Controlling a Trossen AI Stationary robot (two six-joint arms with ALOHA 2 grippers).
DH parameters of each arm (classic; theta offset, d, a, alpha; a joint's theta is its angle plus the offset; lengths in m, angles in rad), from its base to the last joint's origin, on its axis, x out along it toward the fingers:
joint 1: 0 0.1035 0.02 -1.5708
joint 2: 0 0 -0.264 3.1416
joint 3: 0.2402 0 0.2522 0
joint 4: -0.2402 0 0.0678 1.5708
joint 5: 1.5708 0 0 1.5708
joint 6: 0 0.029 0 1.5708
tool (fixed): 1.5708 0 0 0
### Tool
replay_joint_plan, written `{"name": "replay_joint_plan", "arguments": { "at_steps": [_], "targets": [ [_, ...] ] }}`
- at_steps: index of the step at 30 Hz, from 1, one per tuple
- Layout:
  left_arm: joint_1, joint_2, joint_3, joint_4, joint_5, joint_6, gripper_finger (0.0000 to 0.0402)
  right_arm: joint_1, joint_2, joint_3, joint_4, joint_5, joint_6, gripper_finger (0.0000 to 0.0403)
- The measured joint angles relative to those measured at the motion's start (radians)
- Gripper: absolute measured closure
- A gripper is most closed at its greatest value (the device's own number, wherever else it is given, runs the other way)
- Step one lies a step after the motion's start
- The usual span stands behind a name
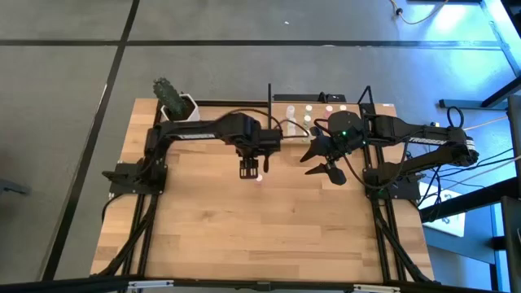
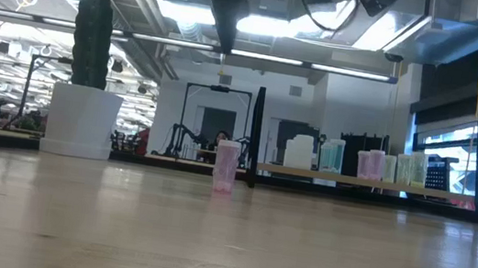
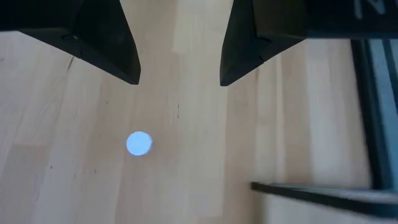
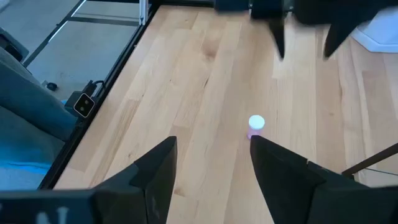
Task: Pick and place medicine bottles onto shelf by color
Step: Put the pink pill bottle on the shelf aligned with the other pink pill bottles
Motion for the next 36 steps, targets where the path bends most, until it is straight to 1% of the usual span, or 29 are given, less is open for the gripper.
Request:
{"name": "replay_joint_plan", "arguments": {
  "at_steps": [5, 10, 15, 17, 21, 25, 28, 29, 31, 34, 36],
  "targets": [
    [-0.003, -0.108, 0.000, -0.036, -0.063, -0.112, 0.0188, 0.000, 0.000, 0.000, 0.004, 0.000, 0.000, 0.0196],
    [-0.031, -0.226, -0.004, -0.031, -0.086, -0.239, 0.0188, 0.000, 0.000, 0.000, 0.008, 0.000, 0.000, 0.0196],
    [-0.095, -0.317, -0.004, -0.031, -0.206, -0.359, 0.0188, 0.000, 0.000, 0.000, 0.033, 0.000, 0.000, 0.0196],
    [-0.123, -0.344, -0.004, -0.030, -0.245, -0.396, 0.0188, 0.000, 0.000, 0.000, 0.043, 0.000, 0.009, 0.0196],
    [-0.178, -0.381, -0.005, -0.031, -0.294, -0.475, 0.0188, 0.000, 0.000, 0.000, 0.048, 0.003, 0.082, 0.0196],
    [-0.227, -0.398, -0.005, -0.031, -0.344, -0.512, 0.0188, 0.000, 0.009, 0.000, 0.094, 0.008, 0.124, 0.0196],
    [-0.252, -0.401, -0.005, -0.030, -0.357, -0.531, 0.0188, 0.004, 0.031, 0.001, 0.120, 0.005, 0.113, 0.0197],
    [-0.256, -0.402, -0.005, -0.030, -0.361, -0.537, 0.0188, 0.009, 0.041, 0.001, 0.126, 0.013, 0.113, 0.0198],
    [-0.263, -0.402, -0.005, -0.031, -0.375, -0.539, 0.0188, 0.023, 0.065, 0.001, 0.141, 0.064, 0.099, 0.0202],
    [-0.269, -0.402, -0.005, -0.030, -0.386, -0.539, 0.0188, 0.040, 0.122, 0.001, 0.152, 0.143, 0.030, 0.0208],
    [-0.269, -0.402, -0.005, -0.030, -0.385, -0.539, 0.0188, 0.048, 0.169, 0.001, 0.203, 0.178, 0.021, 0.0211]
  ]
}}
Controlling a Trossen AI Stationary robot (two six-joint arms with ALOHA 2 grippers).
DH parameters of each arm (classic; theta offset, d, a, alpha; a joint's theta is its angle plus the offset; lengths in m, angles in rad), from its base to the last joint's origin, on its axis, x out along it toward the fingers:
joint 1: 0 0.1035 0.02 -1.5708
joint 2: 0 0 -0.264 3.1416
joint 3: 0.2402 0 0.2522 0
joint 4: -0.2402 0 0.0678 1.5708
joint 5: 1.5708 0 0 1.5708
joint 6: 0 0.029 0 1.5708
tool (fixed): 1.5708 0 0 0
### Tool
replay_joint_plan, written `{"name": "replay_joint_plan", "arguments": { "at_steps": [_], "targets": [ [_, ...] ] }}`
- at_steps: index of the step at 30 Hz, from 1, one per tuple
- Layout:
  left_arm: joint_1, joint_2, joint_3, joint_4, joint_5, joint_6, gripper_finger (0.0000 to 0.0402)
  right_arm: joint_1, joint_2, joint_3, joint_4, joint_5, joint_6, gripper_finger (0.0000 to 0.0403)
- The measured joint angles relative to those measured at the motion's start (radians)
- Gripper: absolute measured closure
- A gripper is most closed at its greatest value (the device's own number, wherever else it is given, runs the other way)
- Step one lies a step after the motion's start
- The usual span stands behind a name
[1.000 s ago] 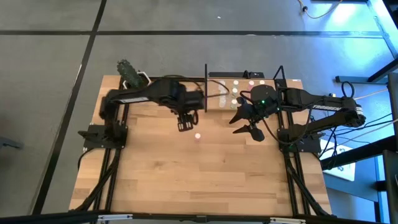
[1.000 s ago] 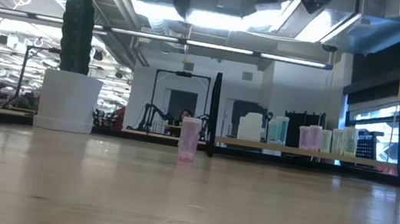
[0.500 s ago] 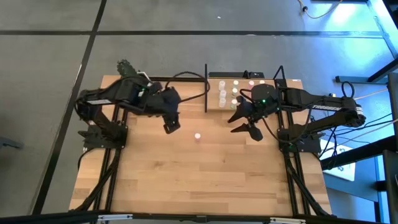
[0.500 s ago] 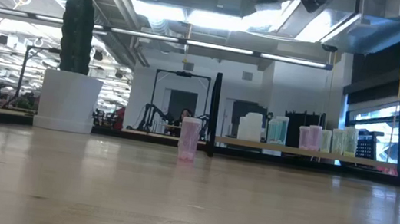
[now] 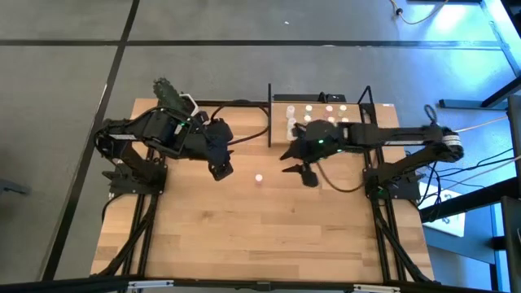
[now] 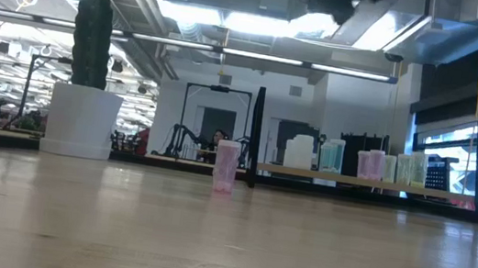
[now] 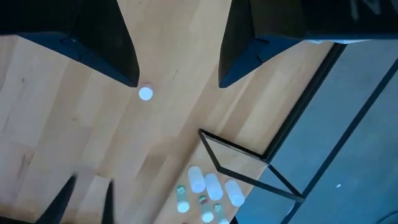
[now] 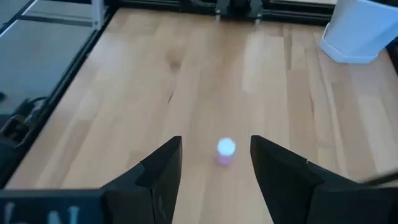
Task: Pick and place medicine bottles onto shelf by color
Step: Put the pink pill bottle on the shelf aligned with the other pink pill bottles
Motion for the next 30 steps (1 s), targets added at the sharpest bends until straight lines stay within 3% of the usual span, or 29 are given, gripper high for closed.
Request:
{"name": "replay_joint_plan", "arguments": {
  "at_steps": [6, 14, 30],
  "targets": [
    [0.000, 0.000, 0.000, 0.000, 0.000, -0.001, 0.0188, 0.002, 0.148, 0.000, 0.155, -0.002, 0.002, 0.0212],
    [0.000, 0.000, 0.000, 0.000, 0.000, -0.025, 0.0188, 0.002, 0.297, 0.000, 0.197, -0.003, -0.042, 0.0212],
    [0.000, 0.000, 0.000, 0.000, -0.024, -0.049, 0.0188, 0.002, 0.326, 0.000, 0.223, -0.002, -0.045, 0.0212]
  ]
}}
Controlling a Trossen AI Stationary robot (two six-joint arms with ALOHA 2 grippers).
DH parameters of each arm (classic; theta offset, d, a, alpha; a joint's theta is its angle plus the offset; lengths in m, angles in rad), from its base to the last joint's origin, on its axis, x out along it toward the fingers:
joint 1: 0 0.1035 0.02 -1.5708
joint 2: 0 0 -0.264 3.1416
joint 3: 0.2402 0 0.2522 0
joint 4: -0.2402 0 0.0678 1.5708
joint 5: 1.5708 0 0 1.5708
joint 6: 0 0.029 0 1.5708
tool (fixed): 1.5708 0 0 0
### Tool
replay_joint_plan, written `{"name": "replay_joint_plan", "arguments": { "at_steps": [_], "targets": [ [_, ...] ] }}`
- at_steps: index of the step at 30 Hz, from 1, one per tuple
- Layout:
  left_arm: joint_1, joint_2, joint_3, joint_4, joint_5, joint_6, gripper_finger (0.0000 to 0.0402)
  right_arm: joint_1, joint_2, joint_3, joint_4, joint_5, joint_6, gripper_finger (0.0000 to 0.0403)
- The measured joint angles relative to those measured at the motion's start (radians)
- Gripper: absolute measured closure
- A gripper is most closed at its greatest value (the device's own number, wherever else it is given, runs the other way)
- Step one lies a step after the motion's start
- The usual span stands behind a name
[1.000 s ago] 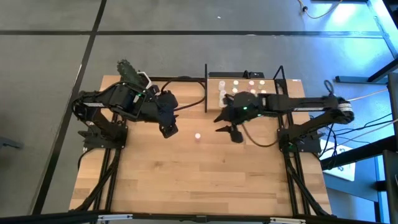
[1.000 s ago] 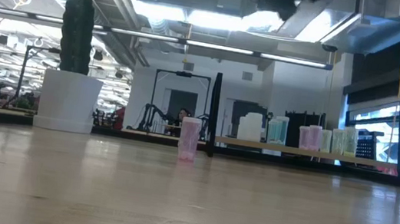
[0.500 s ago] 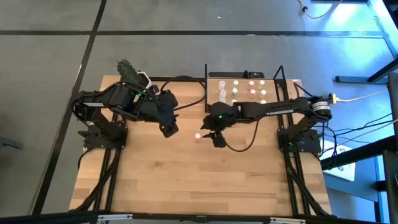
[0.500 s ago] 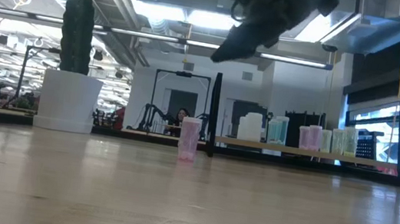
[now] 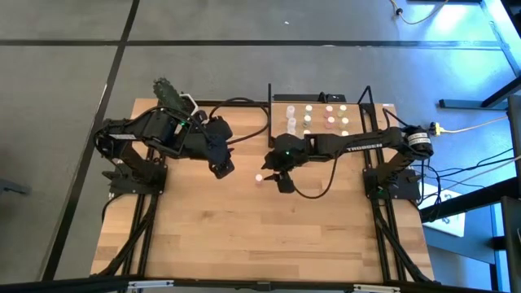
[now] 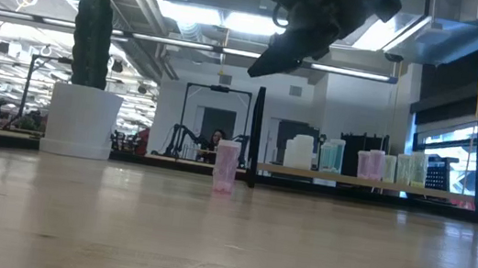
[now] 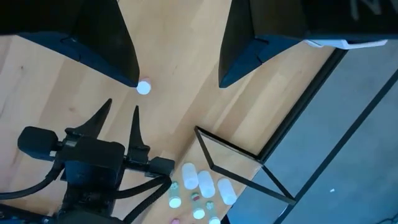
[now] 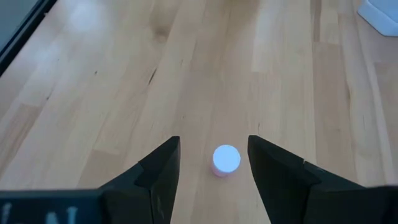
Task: Pick and place medicine bottles onto shelf by color
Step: Put the pink pill bottle on the shelf aligned with the other pink pill bottles
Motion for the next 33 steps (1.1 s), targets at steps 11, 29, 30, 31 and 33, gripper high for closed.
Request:
{"name": "replay_joint_plan", "arguments": {
  "at_steps": [11, 29, 30, 31, 33],
  "targets": [
    [0.000, 0.000, 0.000, 0.000, 0.000, -0.003, 0.0188, 0.000, 0.000, 0.000, 0.011, 0.015, 0.002, 0.0215],
    [0.000, 0.000, 0.000, 0.000, 0.000, -0.003, 0.0188, 0.000, 0.003, 0.000, 0.015, 0.016, 0.000, 0.0209],
    [0.000, 0.000, 0.000, 0.000, 0.000, -0.003, 0.0188, 0.000, 0.003, 0.000, 0.015, 0.016, 0.000, 0.0200],
    [0.000, 0.000, 0.000, 0.000, 0.000, -0.003, 0.0188, 0.000, 0.003, 0.000, 0.015, 0.016, -0.002, 0.0190],
    [0.000, 0.000, 0.000, 0.000, 0.000, -0.003, 0.0188, 0.000, 0.007, 0.000, 0.019, 0.016, -0.008, 0.0170]
  ]
}}
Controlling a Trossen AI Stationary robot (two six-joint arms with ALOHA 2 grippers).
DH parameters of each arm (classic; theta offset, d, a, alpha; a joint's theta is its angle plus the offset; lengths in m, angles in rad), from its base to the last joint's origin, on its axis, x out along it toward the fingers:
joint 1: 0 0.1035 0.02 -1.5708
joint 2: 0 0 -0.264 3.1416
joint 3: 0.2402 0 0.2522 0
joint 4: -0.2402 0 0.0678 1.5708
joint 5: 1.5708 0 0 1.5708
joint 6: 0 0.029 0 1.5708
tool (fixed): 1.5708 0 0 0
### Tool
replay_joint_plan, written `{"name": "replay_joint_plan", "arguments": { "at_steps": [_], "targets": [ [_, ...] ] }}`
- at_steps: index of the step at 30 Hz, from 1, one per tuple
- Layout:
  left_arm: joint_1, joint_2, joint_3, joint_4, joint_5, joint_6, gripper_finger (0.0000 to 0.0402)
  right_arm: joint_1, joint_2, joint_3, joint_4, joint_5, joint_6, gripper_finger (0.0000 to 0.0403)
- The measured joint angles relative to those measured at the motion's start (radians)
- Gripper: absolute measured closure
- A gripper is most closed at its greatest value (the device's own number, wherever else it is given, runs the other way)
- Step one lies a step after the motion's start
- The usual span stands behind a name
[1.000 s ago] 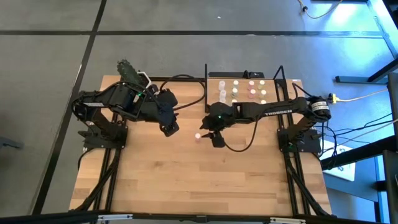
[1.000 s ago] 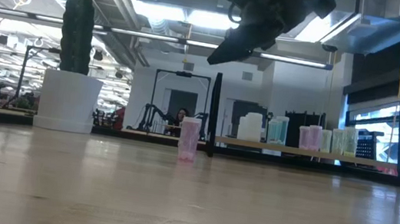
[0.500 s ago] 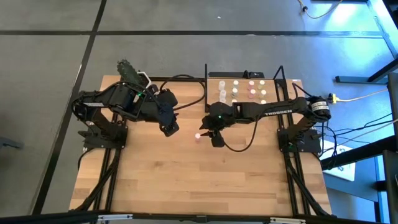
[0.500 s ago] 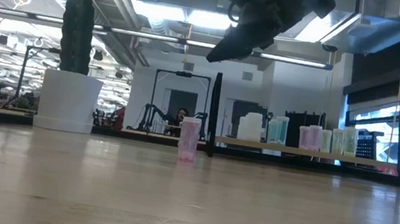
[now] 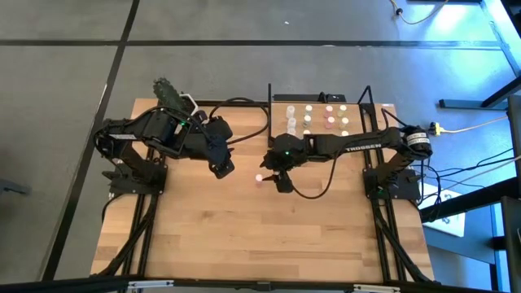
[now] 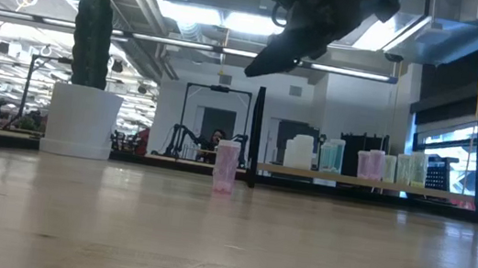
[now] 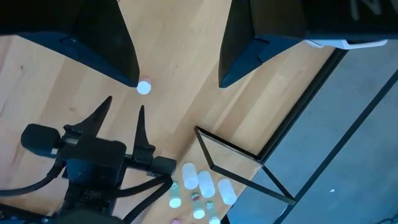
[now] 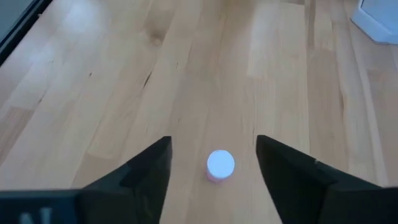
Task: Pick and place medicine bottles onto shelf by color
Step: Put the pink pill bottle on the shelf aligned with the other pink pill bottles
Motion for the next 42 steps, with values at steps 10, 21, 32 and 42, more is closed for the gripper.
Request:
{"name": "replay_joint_plan", "arguments": {
  "at_steps": [10, 21, 32, 42],
  "targets": [
    [0.000, 0.000, 0.000, 0.000, 0.000, 0.000, 0.0188, 0.001, 0.095, 0.000, 0.081, -0.060, -0.076, 0.0141],
    [0.000, 0.000, 0.000, 0.000, 0.000, 0.007, 0.0188, 0.001, 0.188, 0.000, 0.084, -0.028, -0.197, 0.0141],
    [0.000, 0.000, 0.000, 0.000, 0.000, 0.007, 0.0188, 0.001, 0.239, 0.000, 0.108, 0.013, -0.227, 0.0141],
    [0.000, 0.000, 0.000, 0.000, 0.000, 0.004, 0.0188, 0.001, 0.241, 0.000, 0.131, 0.010, -0.228, 0.0141]
  ]
}}
